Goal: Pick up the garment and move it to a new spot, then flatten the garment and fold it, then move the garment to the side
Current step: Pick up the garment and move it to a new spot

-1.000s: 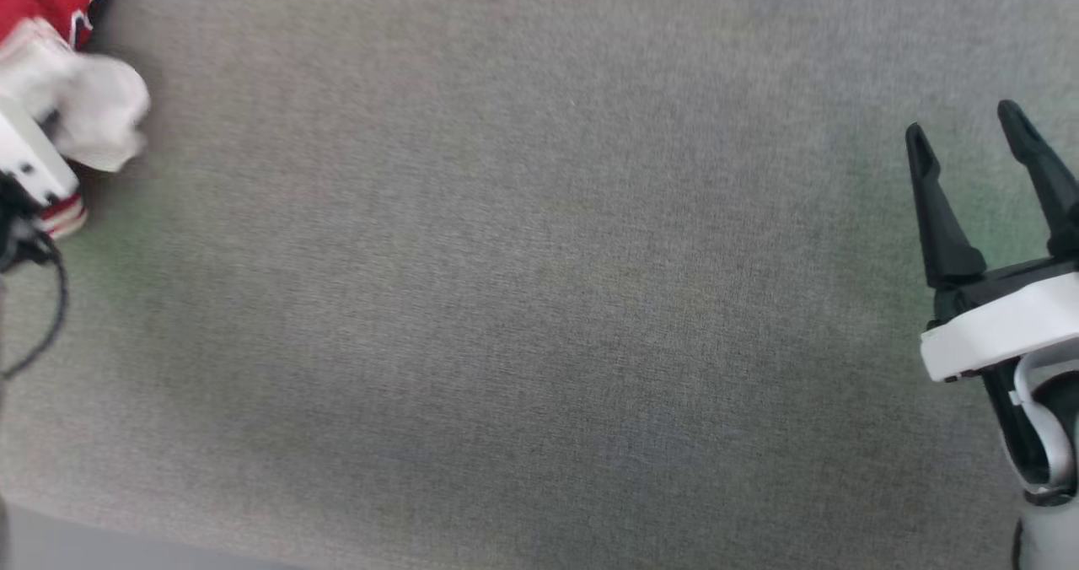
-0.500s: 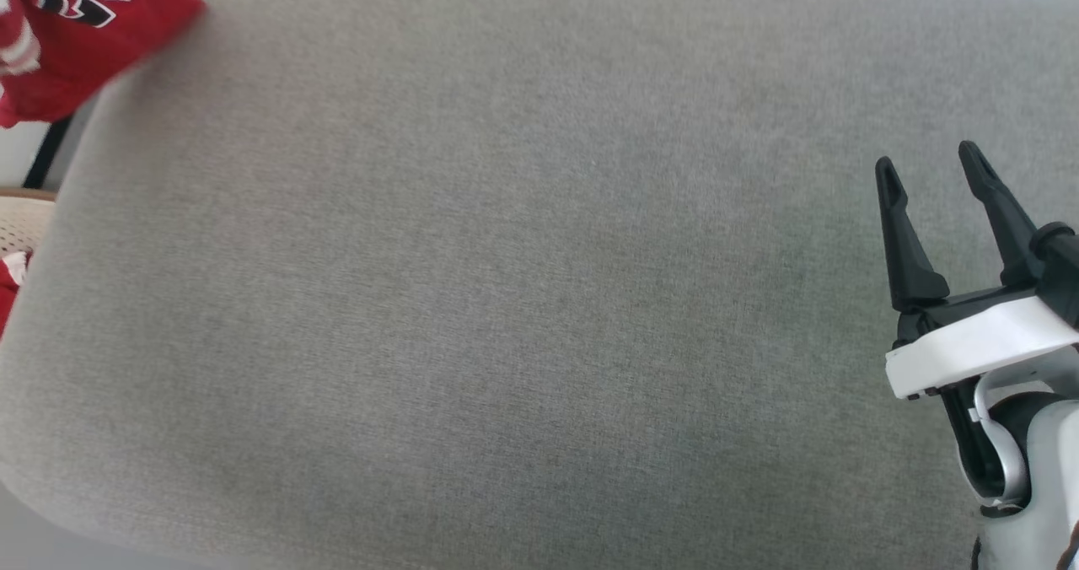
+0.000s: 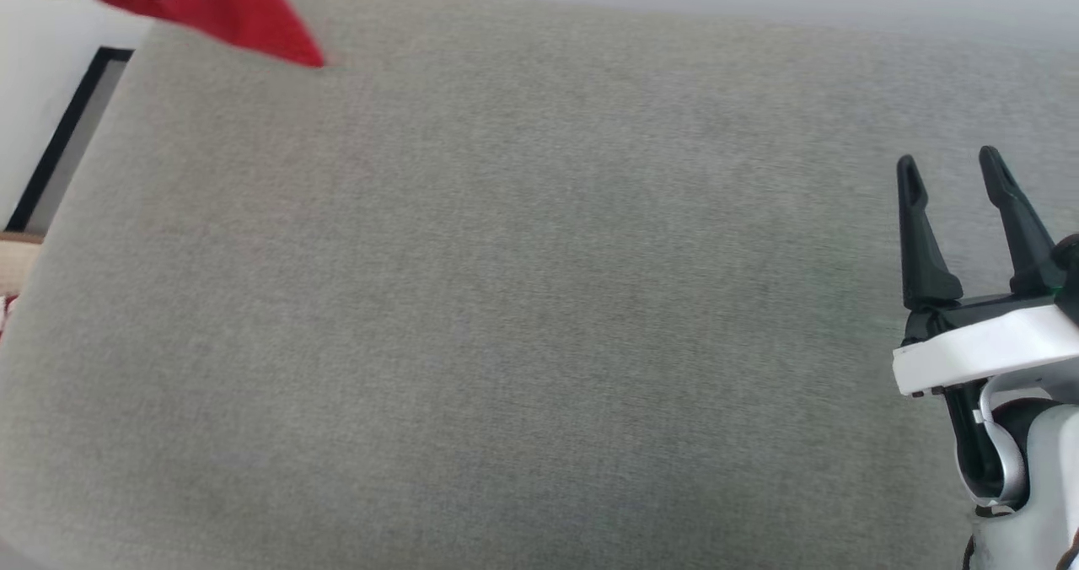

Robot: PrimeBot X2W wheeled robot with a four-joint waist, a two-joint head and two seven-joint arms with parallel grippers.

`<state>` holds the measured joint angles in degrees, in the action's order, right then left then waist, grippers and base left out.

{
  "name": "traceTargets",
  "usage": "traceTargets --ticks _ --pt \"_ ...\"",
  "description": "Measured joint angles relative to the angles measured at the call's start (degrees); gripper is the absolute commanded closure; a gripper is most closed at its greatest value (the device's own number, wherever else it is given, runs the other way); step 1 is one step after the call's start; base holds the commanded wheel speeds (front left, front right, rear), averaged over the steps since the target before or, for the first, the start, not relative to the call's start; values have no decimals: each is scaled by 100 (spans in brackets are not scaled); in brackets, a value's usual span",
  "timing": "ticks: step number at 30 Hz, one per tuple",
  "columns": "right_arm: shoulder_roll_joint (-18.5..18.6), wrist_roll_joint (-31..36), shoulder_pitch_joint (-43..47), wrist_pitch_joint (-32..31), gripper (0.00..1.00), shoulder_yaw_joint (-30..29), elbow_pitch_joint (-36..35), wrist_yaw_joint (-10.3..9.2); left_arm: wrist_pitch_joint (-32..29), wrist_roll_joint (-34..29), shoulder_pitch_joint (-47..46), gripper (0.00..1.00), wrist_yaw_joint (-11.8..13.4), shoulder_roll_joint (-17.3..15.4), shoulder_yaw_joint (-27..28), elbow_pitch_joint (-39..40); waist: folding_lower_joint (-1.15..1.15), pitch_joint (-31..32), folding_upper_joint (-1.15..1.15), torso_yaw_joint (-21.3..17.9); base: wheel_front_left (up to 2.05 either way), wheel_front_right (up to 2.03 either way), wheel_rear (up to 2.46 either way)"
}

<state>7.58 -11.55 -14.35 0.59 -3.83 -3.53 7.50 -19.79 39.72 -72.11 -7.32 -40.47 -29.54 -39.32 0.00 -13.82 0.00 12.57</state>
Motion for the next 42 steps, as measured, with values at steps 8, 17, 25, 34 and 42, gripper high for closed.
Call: traceTargets --ticks 8,17,25,34,42 --pt "-136 0 7 208 0 -218 58 -1 -589 210 278 100 29 -132 -347 1389 0 109 0 -414 0 0 0" --pt "-242 -29 62 446 0 -357 205 -1 -1340 456 689 100 300 -85 -560 2967 0 160 0 -1038 0 0 0" --pt "-366 -119 75 609 0 -314 346 0 -2193 711 1195 100 684 147 -1053 4323 0 36 0 -1692 0 0 0" --pt "-426 -221 12 820 0 -103 616 -1 -2357 742 2006 100 842 389 -1646 4414 0 -186 0 -2176 0 0 0" --pt "-454 -332 -153 971 0 250 936 0 -1975 716 2744 100 723 526 -2060 3443 0 -323 0 -2513 0 0 0"
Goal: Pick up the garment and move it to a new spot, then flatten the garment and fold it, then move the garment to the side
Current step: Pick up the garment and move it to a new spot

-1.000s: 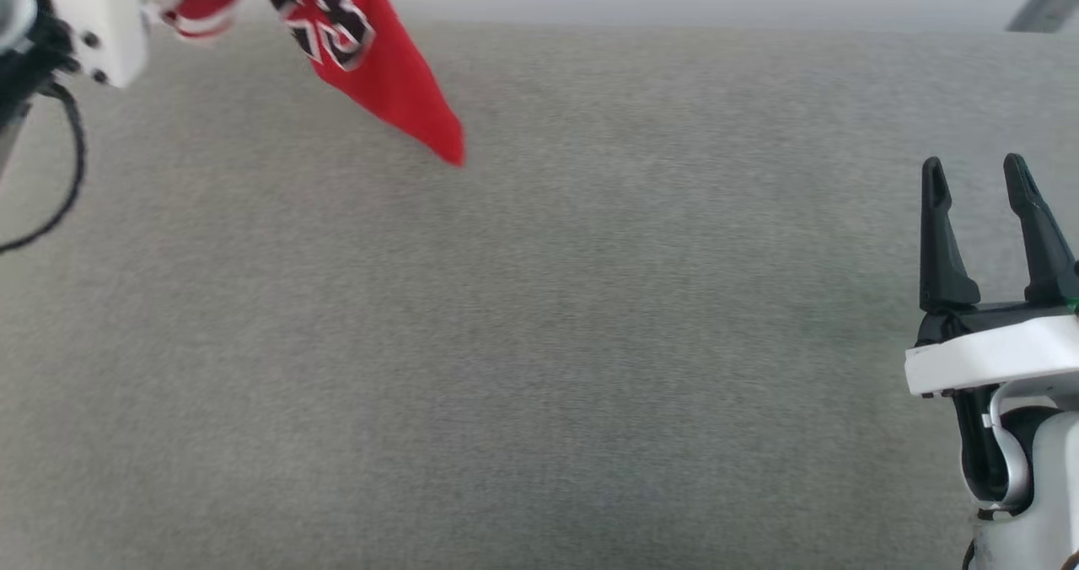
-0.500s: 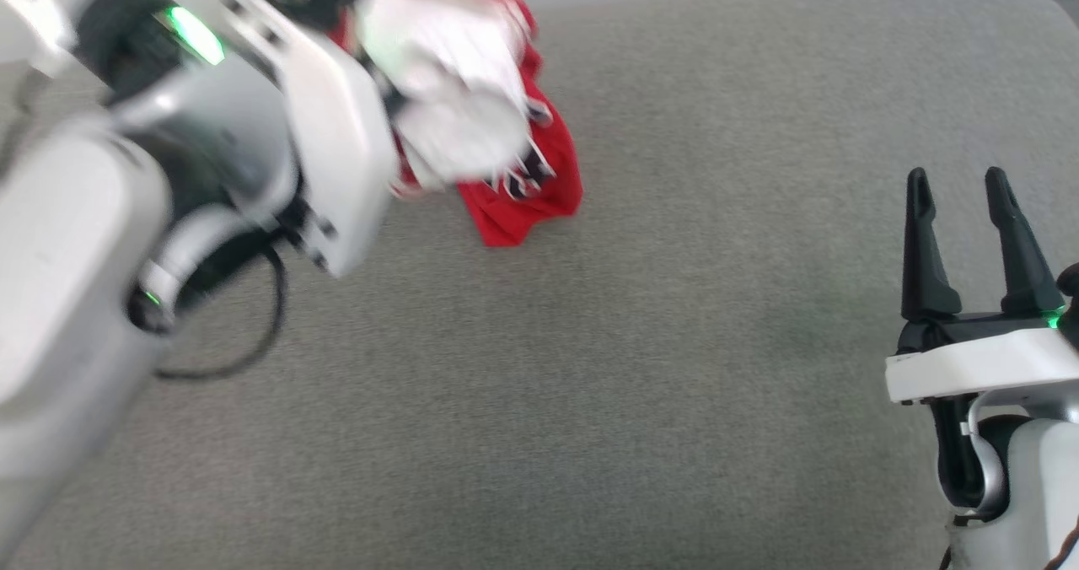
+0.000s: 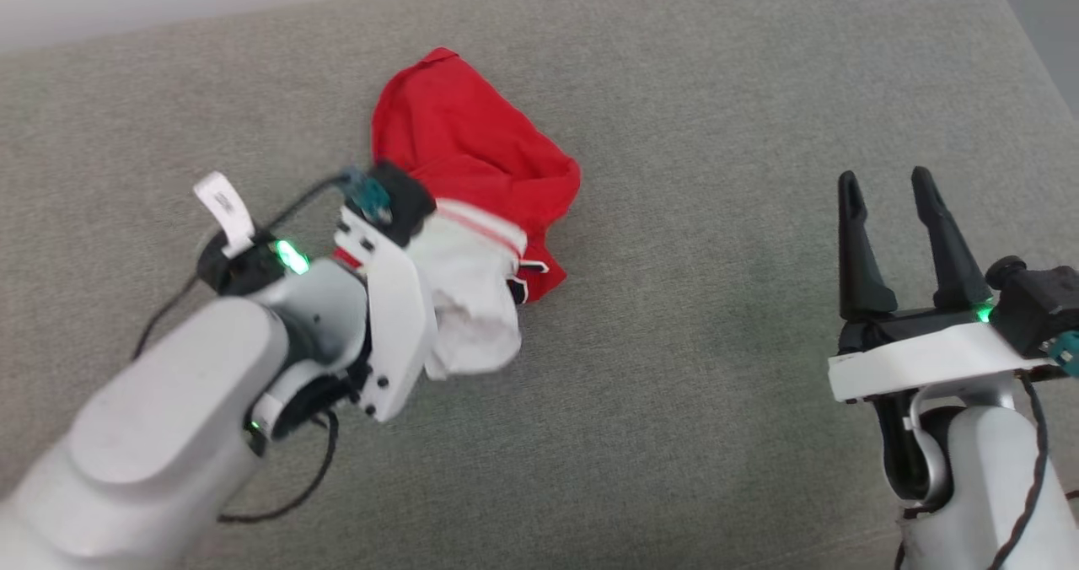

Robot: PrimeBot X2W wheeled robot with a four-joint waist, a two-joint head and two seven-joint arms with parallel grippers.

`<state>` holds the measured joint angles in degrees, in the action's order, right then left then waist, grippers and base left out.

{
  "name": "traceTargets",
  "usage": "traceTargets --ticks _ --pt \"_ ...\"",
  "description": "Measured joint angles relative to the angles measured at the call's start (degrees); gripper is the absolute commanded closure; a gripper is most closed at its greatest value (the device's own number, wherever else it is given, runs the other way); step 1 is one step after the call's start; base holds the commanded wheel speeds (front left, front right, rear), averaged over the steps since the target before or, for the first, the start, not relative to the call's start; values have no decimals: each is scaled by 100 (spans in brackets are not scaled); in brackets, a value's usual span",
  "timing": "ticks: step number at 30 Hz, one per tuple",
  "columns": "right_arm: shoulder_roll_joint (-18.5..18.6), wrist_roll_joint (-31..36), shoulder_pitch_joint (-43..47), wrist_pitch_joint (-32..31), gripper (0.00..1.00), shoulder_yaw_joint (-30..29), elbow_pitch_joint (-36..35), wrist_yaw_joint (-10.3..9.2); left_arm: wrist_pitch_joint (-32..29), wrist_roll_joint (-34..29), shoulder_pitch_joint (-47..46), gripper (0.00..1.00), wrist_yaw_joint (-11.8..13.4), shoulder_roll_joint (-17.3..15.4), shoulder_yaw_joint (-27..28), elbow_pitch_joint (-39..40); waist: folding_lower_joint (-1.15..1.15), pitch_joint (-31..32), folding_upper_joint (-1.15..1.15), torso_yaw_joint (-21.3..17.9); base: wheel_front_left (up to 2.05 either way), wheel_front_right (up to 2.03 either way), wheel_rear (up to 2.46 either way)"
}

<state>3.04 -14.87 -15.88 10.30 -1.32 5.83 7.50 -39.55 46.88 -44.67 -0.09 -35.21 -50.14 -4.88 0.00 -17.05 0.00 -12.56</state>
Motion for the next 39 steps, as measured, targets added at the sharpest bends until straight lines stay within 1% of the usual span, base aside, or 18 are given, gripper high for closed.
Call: traceTargets --ticks 3,6,7,8,10,11,12,15,17,20,24,27,32,35,39 --pt "-2 -38 -53 46 0 120 131 0 143 -38 156 100 -114 155 -174 -446 0 -38 0 -54 0 0 0" --pt "-5 -48 -115 93 0 177 218 0 280 -31 220 100 -175 320 -237 -915 0 -48 0 -69 0 0 0" --pt "-5 -48 -121 111 0 194 237 -1 285 -30 220 93 -198 376 -255 -1050 0 -45 0 -66 0 0 0" --pt "-7 -48 -122 116 0 216 264 -1 303 -22 219 74 -238 438 -266 -1173 0 -38 0 -63 0 0 0" --pt "-7 -46 -126 132 0 241 324 0 415 -22 198 38 -322 528 -300 -1388 0 -12 0 -49 0 0 0" --pt "-7 -45 -130 132 0 256 344 -1 465 -22 182 7 -361 582 -321 -1491 0 9 0 -38 0 0 0" --pt "-8 -43 -138 132 0 272 356 0 512 -20 173 0 -405 623 -328 -1572 0 31 0 -27 0 0 0" --pt "-9 -20 -141 130 0 304 389 -1 698 109 180 0 -495 738 -294 -1714 0 122 0 6 0 0 0" --pt "-8 0 -133 109 0 319 400 0 815 110 179 0 -506 735 -268 -1747 0 198 0 35 0 0 0" --pt "-11 32 -98 76 0 321 415 -1 1053 171 228 0 -512 612 -151 -1680 0 326 0 89 0 0 0" --pt "-2 34 -14 49 0 274 422 -1 1536 198 316 0 -428 479 104 -1356 0 500 0 191 0 0 0" --pt "30 63 35 26 0 283 417 0 1887 199 494 0 -275 290 311 -1110 0 633 0 280 0 0 0" --pt "113 85 178 -13 0 264 432 0 2303 260 940 0 -23 5 547 -697 0 878 0 433 0 0 0" --pt "146 85 279 -25 0 221 438 0 2597 283 1250 0 186 -200 719 -454 0 1017 0 527 0 0 0" --pt "180 92 396 -56 0 157 425 0 3171 283 1672 0 493 -420 1009 -134 0 1179 0 647 0 0 0"
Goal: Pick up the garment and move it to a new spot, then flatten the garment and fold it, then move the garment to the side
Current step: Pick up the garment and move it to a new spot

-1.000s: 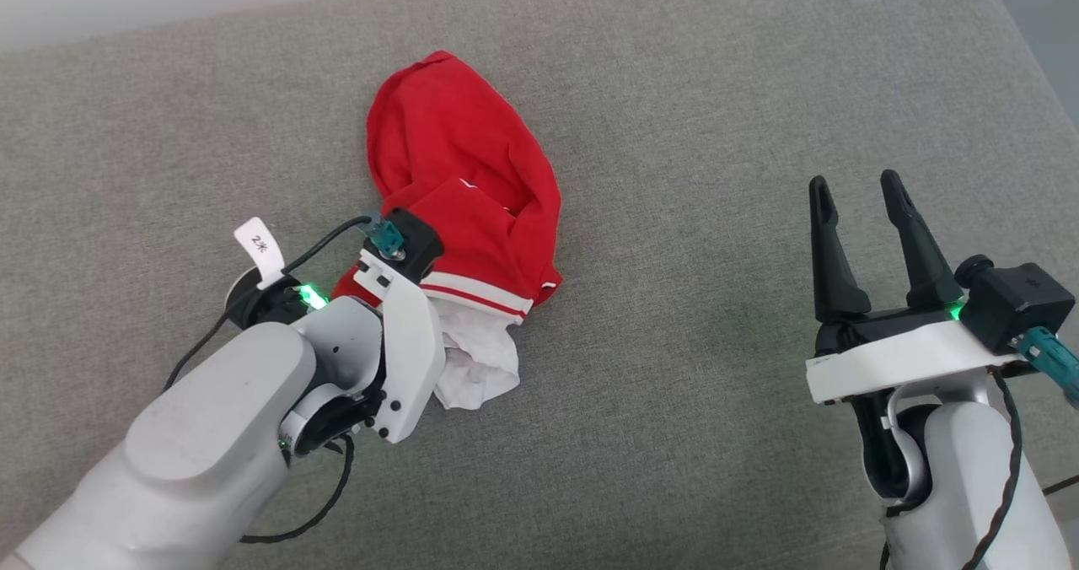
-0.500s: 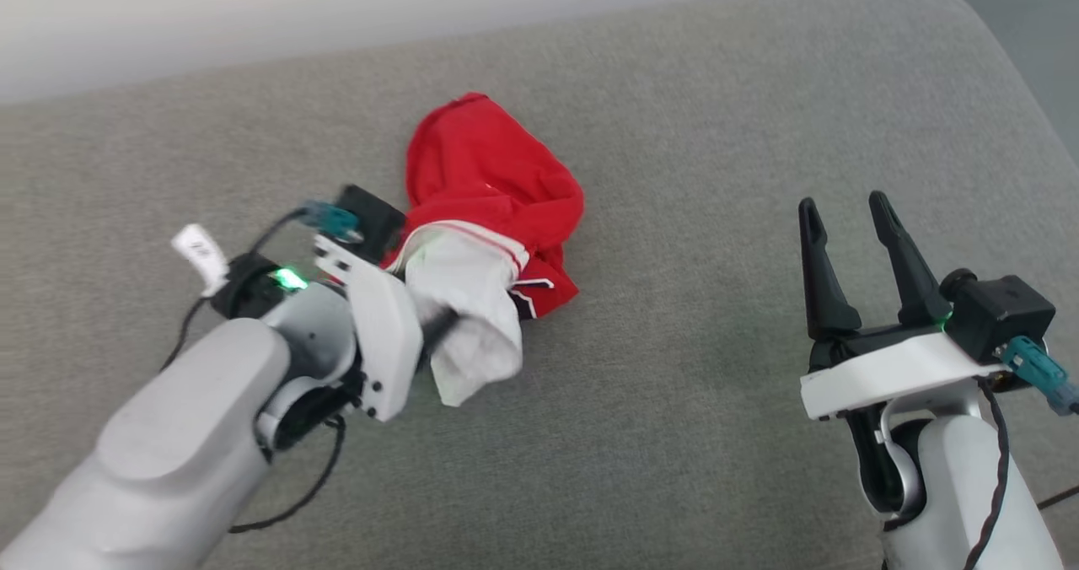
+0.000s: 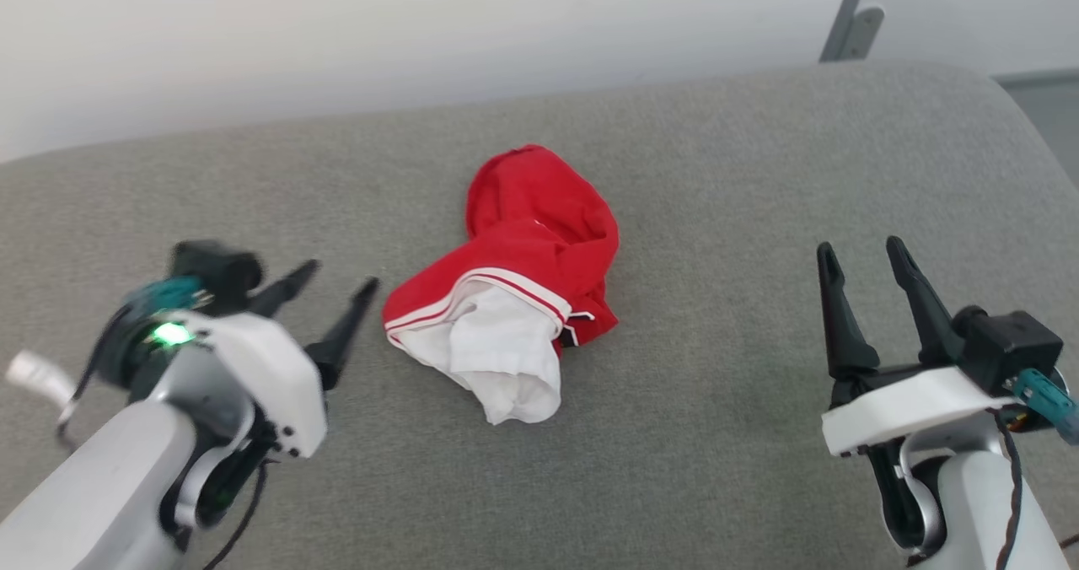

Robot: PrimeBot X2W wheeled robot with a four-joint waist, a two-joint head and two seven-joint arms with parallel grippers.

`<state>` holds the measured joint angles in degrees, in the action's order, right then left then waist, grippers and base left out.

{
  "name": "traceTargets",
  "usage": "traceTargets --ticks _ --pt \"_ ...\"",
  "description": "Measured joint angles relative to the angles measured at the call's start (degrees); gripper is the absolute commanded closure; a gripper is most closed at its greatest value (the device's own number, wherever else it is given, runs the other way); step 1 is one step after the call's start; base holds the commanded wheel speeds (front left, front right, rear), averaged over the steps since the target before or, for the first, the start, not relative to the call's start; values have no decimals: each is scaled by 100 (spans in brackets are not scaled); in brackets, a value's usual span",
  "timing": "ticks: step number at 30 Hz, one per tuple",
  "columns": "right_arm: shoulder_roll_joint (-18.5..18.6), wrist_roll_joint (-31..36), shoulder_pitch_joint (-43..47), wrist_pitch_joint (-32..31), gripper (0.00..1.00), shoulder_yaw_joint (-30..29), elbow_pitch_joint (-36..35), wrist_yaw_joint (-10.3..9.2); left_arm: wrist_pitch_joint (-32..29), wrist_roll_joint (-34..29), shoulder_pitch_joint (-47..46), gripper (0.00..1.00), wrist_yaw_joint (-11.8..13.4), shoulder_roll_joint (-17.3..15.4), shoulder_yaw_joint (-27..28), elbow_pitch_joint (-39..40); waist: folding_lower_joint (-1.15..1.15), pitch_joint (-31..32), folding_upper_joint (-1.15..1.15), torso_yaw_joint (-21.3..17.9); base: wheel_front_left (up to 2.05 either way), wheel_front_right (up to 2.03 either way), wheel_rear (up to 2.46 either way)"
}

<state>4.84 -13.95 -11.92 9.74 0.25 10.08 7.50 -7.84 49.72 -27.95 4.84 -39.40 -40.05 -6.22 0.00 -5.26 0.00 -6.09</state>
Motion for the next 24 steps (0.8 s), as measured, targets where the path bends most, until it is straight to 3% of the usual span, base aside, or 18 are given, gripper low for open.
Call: traceTargets --ticks 11,15,20,24 --pt "70 43 350 18 0 -102 -4 0 1804 87 1351 0 511 -299 780 386 0 364 0 230 0 0 0" --pt "89 44 489 35 0 -141 14 0 2153 146 1895 0 626 -319 1045 445 0 480 0 314 0 0 0" --pt "104 101 602 64 0 -201 -11 0 2274 132 2481 0 544 -197 1528 509 0 548 0 445 0 0 0" --pt "99 134 688 96 0 -248 -16 -1 2275 -238 2912 0 314 115 2241 653 0 585 0 535 0 0 0"
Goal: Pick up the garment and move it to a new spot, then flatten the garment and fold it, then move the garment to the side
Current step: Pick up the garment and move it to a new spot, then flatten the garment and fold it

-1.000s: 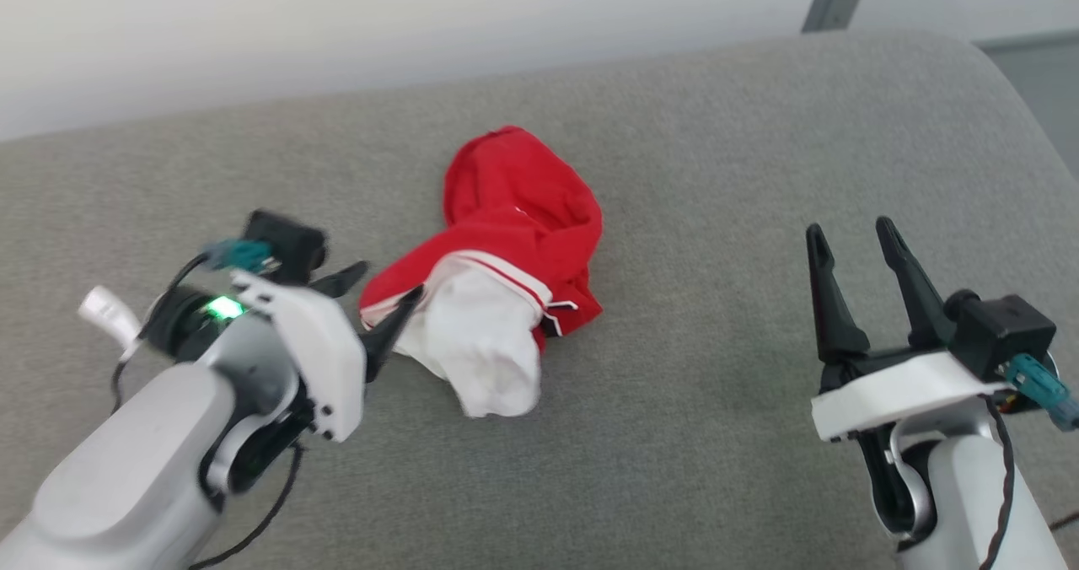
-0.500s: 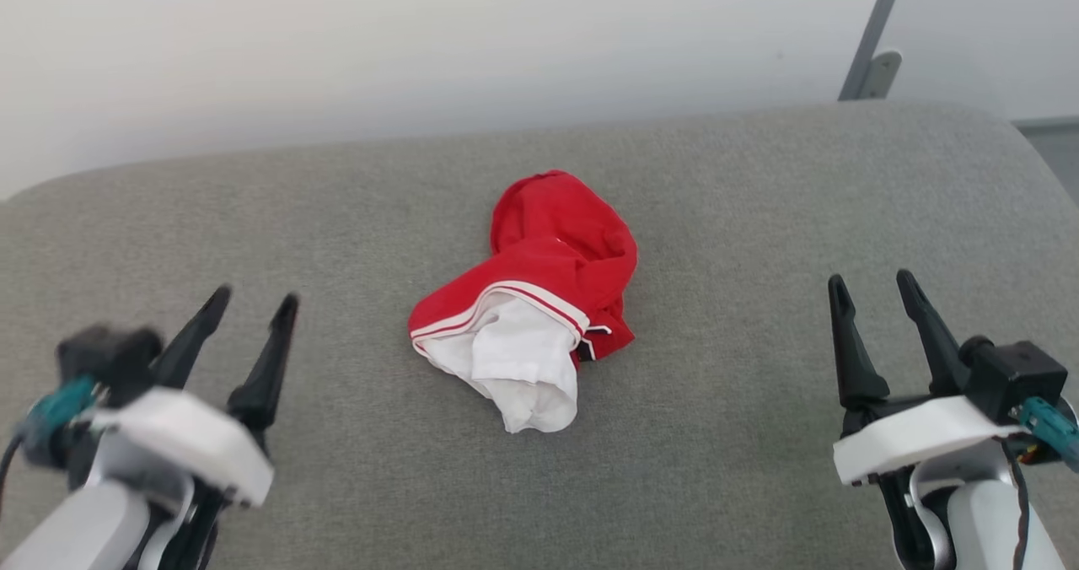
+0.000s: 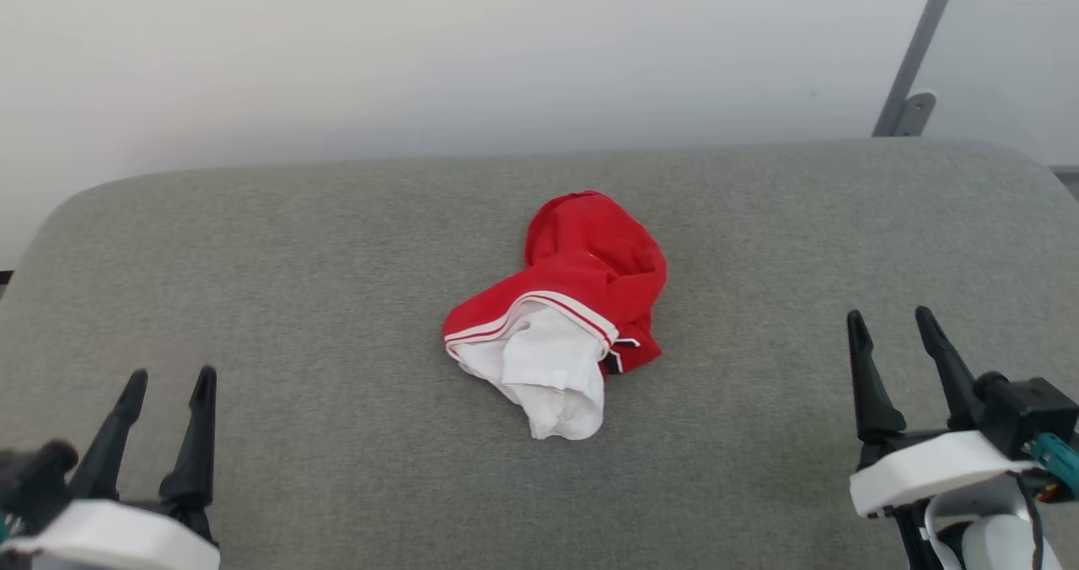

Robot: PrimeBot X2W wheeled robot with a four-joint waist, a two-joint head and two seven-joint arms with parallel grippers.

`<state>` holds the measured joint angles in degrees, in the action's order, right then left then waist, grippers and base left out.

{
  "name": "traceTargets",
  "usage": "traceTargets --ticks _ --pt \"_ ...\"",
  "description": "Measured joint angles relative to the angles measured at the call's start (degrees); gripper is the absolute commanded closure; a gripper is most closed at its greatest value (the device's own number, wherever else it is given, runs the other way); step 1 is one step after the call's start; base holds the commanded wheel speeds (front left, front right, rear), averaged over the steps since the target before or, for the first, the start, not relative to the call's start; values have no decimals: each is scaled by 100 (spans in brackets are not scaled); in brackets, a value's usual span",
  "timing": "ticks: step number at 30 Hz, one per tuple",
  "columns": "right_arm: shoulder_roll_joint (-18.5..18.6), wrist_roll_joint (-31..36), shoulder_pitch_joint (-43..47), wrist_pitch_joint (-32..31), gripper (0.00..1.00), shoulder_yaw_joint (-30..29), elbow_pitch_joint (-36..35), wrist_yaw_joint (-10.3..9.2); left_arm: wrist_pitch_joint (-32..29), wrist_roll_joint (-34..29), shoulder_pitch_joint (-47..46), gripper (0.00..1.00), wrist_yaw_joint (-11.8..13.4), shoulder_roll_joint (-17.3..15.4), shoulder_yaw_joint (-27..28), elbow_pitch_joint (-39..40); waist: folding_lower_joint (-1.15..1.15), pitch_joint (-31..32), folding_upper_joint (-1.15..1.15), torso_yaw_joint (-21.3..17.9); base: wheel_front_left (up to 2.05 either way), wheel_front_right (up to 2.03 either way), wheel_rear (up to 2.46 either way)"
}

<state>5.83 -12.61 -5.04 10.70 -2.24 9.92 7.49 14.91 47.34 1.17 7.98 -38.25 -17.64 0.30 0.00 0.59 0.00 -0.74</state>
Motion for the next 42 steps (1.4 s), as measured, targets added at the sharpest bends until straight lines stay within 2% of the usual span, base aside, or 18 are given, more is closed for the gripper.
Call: traceTargets --ticks 6,10,11,16,24,33,38,42 --pt "-4 63 120 69 0 -135 -20 0 1 -679 644 0 -466 655 924 156 0 70 0 155 0 0 0" --pt "-18 110 198 93 0 -188 -19 1 1 -1018 915 0 -871 1095 1390 149 0 118 0 236 0 0 0" --pt "-29 133 216 104 0 -204 -18 1 4 -1225 1006 0 -1058 1300 1590 113 0 141 0 264 0 0 0" --pt "-54 172 245 143 0 -236 -9 1 4 -1579 1190 0 -1392 1778 1958 30 0 167 0 300 0 0 0" --pt "-70 223 333 177 0 -292 -1 0 4 -1863 1344 0 -1514 2129 2074 -20 0 196 0 338 0 0 0" --pt "-100 310 359 200 0 -297 -19 1 4 -1808 1391 0 -1529 2086 1929 70 0 181 0 355 0 0 0" --pt "-58 269 354 75 0 9 0 0 5 -1779 1390 0 -1529 2058 1920 115 0 165 0 402 0 0 0" --pt "35 260 255 -188 0 577 45 0 5 -1745 1389 0 -1529 2045 1874 129 0 147 0 497 0 0 0"
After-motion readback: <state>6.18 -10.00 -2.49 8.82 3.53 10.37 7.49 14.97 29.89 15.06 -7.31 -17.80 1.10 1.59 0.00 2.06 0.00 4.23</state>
